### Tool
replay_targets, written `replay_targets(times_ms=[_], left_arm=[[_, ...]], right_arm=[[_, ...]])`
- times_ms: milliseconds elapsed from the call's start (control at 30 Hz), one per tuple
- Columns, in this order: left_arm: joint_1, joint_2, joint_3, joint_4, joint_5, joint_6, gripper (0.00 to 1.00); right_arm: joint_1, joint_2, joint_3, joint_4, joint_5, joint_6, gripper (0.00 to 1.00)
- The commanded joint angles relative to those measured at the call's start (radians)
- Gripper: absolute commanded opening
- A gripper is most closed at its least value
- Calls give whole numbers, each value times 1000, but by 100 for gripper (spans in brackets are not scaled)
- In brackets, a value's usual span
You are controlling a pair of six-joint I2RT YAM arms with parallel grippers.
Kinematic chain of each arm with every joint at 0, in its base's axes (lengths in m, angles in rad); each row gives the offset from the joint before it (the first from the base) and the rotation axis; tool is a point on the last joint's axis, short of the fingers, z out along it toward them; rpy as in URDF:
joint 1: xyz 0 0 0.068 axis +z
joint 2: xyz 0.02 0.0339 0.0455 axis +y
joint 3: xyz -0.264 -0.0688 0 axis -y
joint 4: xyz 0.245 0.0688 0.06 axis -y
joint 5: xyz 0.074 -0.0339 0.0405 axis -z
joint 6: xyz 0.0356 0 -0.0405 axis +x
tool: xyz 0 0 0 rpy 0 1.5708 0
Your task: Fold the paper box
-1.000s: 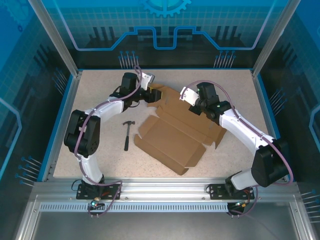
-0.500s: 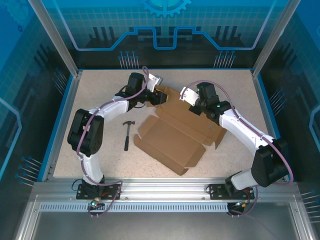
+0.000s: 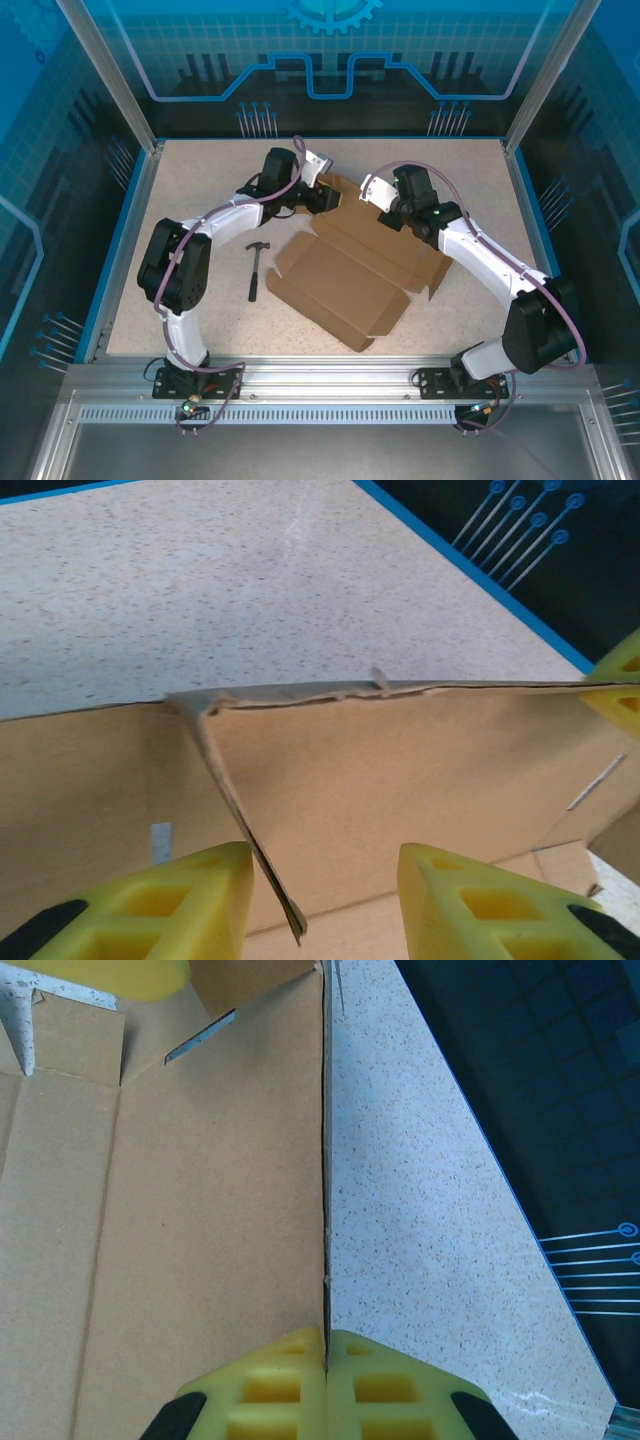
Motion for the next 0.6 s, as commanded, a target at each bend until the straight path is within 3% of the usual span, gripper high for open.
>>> replay_targets(times_ms=[0, 233, 567], left_arm=[[14, 1, 38, -23, -91, 26, 40], [4, 32, 74, -26, -48, 3, 23], [-40, 44, 92, -4, -5, -39, 22]], right_arm=[[1, 4, 26, -16, -13, -6, 0], [4, 3, 24, -14, -14, 2, 0], [19, 8, 27, 7, 8, -4, 0]])
